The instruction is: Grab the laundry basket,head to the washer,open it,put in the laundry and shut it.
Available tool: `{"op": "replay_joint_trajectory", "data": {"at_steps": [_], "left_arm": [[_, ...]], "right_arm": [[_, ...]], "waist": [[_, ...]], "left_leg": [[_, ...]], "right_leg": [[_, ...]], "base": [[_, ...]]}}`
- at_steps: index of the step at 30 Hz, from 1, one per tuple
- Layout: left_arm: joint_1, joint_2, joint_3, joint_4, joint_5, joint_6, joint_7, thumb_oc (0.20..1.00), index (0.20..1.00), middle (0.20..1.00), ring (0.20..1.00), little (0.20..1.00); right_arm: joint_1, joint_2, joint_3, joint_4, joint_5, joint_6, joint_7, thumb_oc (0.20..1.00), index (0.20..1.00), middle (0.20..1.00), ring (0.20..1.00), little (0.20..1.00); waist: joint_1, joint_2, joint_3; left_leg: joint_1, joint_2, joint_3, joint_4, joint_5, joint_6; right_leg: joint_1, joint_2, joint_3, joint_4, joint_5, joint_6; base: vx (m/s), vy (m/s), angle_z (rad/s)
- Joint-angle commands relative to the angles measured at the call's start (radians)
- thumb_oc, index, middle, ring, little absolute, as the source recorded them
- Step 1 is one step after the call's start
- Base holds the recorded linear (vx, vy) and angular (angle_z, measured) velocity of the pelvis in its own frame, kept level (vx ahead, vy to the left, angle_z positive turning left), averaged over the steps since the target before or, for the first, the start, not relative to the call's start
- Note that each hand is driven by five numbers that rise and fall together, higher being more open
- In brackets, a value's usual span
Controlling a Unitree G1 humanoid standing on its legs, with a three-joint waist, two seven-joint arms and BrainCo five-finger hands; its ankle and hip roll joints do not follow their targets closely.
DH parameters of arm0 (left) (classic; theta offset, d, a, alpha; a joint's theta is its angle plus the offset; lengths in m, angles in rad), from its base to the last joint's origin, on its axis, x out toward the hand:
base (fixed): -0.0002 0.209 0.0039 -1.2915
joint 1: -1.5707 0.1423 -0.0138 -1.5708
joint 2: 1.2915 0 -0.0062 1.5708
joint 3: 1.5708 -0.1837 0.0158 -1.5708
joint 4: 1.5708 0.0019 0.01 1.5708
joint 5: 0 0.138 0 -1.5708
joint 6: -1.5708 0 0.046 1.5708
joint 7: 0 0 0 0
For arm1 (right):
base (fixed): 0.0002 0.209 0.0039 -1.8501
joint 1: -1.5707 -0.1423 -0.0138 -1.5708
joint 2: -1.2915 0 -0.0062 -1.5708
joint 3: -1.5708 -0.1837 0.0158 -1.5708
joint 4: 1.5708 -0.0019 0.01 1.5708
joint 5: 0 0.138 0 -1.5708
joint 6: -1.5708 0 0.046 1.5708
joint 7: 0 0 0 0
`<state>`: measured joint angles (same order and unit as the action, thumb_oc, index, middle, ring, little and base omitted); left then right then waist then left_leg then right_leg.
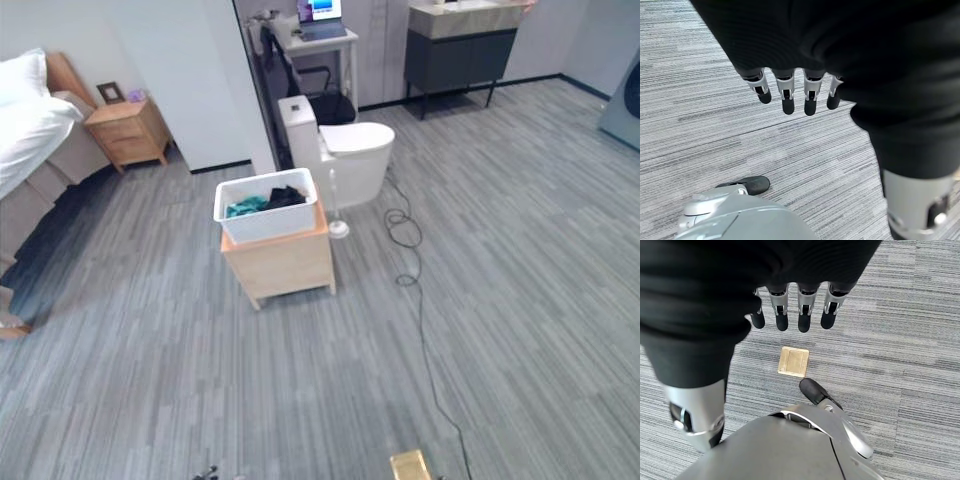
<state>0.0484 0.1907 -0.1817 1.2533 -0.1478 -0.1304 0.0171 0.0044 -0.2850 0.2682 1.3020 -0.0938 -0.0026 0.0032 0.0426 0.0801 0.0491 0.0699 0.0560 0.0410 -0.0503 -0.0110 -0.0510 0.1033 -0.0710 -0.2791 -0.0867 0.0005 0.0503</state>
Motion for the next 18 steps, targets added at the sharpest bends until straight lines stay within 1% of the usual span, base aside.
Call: {"op": "replay_joint_trajectory", "data": {"at_steps": [1,7,18], "left_arm": [[-0.036,0.018,-0.030,0.023,0.011,-0.031,-0.001,1.000,1.000,1.000,1.000,1.000],[-0.033,0.016,-0.019,0.029,0.001,-0.031,0.004,1.000,1.000,1.000,1.000,1.000],[-0.031,0.012,-0.032,0.026,0.005,-0.028,-0.001,1.000,1.000,1.000,1.000,1.000]], "right_arm": [[-0.001,0.016,0.045,0.085,-0.036,0.006,0.008,1.000,1.000,1.000,1.000,1.000],[0.003,0.015,0.039,0.093,-0.036,0.008,0.007,1.000,1.000,1.000,1.000,1.000],[0.000,0.013,0.037,0.091,-0.033,0.007,0.003,1.000,1.000,1.000,1.000,1.000]], "waist": [[0.019,-0.069,-0.002],[0.018,-0.069,-0.003],[0.014,-0.064,-0.004]], "left_leg": [[-0.009,-0.001,-0.025,-0.037,-0.017,-0.019],[-0.007,0.001,-0.023,-0.037,-0.018,-0.020],[-0.005,0.005,-0.022,-0.037,-0.017,-0.022]], "right_leg": [[-0.009,-0.118,0.043,-0.001,0.009,0.088],[-0.008,-0.118,0.044,-0.001,0.008,0.088],[-0.008,-0.112,0.046,-0.001,0.003,0.085]], "base": [[0.00,0.000,0.00],[0.00,0.000,0.00],[0.00,0.000,0.00]]}}
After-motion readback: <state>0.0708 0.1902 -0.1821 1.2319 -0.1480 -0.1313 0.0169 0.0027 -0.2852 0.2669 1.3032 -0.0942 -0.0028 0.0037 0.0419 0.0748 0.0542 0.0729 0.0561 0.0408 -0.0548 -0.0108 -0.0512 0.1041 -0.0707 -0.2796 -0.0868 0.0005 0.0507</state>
